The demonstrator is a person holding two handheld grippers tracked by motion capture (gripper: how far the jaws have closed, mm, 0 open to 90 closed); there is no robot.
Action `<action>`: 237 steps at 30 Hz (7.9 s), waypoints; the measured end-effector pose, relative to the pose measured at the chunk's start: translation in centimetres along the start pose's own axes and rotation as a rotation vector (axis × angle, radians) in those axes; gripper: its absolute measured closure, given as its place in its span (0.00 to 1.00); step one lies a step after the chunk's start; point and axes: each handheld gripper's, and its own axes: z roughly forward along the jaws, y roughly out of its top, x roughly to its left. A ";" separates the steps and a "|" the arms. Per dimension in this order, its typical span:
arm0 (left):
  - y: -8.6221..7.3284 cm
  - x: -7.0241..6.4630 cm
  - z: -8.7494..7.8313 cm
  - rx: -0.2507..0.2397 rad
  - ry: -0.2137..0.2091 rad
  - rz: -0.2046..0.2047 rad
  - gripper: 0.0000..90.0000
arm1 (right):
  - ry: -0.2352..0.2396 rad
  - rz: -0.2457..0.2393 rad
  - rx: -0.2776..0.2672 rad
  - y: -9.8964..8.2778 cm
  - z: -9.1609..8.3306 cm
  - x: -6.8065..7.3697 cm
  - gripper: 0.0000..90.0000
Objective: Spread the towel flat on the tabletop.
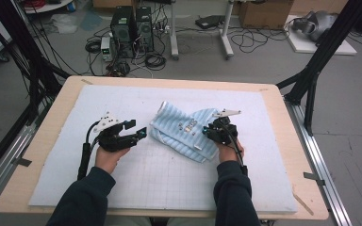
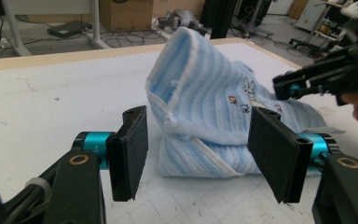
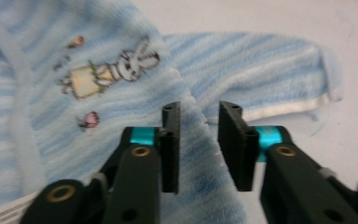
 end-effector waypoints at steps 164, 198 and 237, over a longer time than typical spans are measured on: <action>-6.8 -7.0 -3.2 0.366 -0.112 0.082 0.95 | 0.100 -0.090 0.009 -10.1 -9.1 6.8 0.89; -6.0 -3.9 -7.1 0.164 -0.046 -0.011 0.43 | 0.022 -0.063 0.083 -4.2 -1.5 6.9 0.88; -2.6 -6.8 0.2 0.173 -0.097 0.006 0.47 | -0.163 -0.008 -0.080 -12.6 -13.9 2.0 0.62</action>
